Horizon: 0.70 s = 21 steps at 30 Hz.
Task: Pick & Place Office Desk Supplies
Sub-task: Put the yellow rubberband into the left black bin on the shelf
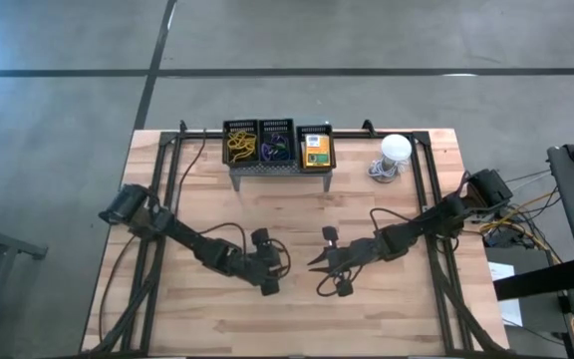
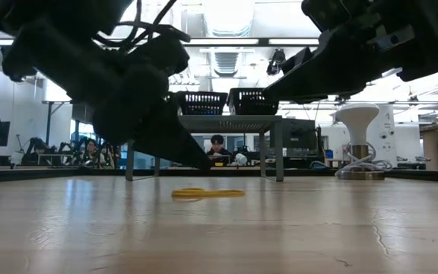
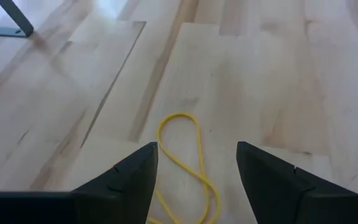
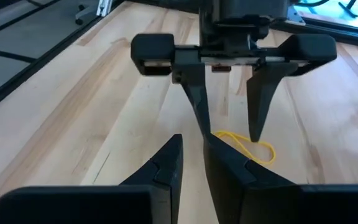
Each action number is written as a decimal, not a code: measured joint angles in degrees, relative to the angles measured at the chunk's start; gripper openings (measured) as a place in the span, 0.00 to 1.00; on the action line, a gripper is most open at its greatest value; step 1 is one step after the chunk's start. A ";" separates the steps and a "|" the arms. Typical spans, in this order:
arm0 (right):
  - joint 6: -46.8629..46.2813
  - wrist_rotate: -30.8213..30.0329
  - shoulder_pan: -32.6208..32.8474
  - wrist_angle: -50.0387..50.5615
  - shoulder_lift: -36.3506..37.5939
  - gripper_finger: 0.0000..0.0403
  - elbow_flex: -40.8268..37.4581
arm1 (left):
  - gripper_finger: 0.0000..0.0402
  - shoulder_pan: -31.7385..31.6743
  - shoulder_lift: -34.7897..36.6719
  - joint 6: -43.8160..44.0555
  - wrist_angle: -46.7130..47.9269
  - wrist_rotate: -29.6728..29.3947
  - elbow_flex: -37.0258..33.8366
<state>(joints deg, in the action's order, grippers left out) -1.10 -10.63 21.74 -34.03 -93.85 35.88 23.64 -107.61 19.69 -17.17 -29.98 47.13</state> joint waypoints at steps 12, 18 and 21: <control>-3.31 0.07 1.78 5.40 2.57 0.13 -1.81 | 0.54 1.95 -0.22 1.01 -0.31 4.31 -1.50; -3.44 -3.91 1.97 0.59 1.72 0.13 -3.58 | 0.53 1.55 -0.22 5.43 -0.88 4.10 -2.91; -3.26 -4.53 2.02 0.65 1.56 0.13 -3.97 | 0.54 0.51 -0.22 8.21 -1.65 4.25 -3.35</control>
<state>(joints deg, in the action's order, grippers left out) -4.36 -15.15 23.75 -33.38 -92.29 31.90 24.15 -107.83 27.90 -18.82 -25.73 43.78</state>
